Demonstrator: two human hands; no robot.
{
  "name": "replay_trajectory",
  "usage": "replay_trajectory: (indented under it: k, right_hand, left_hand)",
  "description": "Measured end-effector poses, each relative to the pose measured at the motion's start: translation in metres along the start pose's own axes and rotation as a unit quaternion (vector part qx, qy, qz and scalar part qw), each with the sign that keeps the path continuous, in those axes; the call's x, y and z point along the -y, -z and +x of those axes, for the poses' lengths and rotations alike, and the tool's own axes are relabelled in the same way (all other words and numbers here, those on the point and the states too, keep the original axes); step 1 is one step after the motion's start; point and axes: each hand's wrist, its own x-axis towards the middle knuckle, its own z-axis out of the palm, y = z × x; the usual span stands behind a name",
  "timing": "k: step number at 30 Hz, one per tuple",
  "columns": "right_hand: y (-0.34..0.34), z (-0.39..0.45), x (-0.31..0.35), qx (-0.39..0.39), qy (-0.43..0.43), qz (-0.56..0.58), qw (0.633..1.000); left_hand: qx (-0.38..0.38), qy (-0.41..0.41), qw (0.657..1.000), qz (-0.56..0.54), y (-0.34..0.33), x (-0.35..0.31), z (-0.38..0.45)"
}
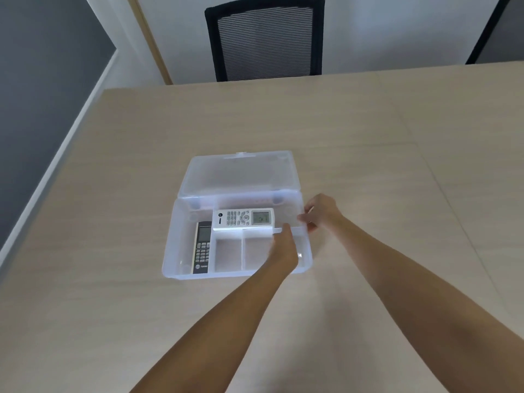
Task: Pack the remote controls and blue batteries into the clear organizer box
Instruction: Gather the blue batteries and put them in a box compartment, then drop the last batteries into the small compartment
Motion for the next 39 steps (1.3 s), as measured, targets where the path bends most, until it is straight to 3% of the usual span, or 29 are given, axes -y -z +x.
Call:
replay_trajectory:
  k: [2,5,8,11,13,16,18,22,25,31,35,37,39]
  right_hand:
    - [-0.001,0.0,-0.004,0.008,0.018,0.004,1.0]
    - [0.009,0.005,-0.012,0.005,0.019,0.031,0.999]
    - [0.023,0.014,-0.028,0.004,-0.023,0.041,0.999]
    - [0.036,0.02,-0.038,0.003,-0.07,0.037,0.997]
    - [0.045,0.027,-0.037,-0.031,-0.069,0.046,0.996]
    - [0.05,0.046,-0.041,-0.07,-0.074,0.112,0.988]
    - [0.05,0.057,-0.048,-0.076,-0.093,0.155,0.981]
    - [0.048,0.073,-0.068,-0.035,-0.139,0.254,0.956]
    - [0.042,0.075,-0.07,-0.023,-0.103,0.294,0.95]
    - [0.047,0.095,-0.05,-0.093,0.029,0.198,0.975]
    - [0.053,0.061,-0.009,-0.136,0.08,0.334,0.929]
    - [0.053,0.048,-0.006,-0.034,0.067,0.42,0.905]
    - [0.049,0.034,-0.012,0.079,0.02,0.538,0.839]
  left_hand:
    - [-0.022,0.04,0.999,0.019,-0.012,-0.002,0.001]
    - [-0.004,-0.022,0.997,0.07,-0.024,-0.008,0.008]
    - [-0.015,-0.031,0.999,0.024,-0.028,-0.016,0.007]
    - [-0.026,-0.124,0.991,0.031,-0.007,0.002,-0.001]
    - [-0.091,-0.173,0.976,0.093,0.022,0.037,-0.004]
    - [-0.082,-0.061,0.968,0.231,0.064,0.097,-0.006]
    - [-0.049,-0.021,0.967,0.25,0.072,0.123,0.0]
    - [-0.081,-0.052,0.967,0.235,0.055,0.132,0.003]
    - [-0.106,-0.047,0.965,0.237,0.057,0.131,0.001]
    - [-0.098,-0.044,0.959,0.261,0.072,0.133,0.022]
    - [-0.114,-0.022,0.961,0.252,0.071,0.139,0.043]
    - [-0.122,0.001,0.96,0.254,0.069,0.142,0.047]
    - [-0.107,0.028,0.965,0.236,0.071,0.142,0.047]
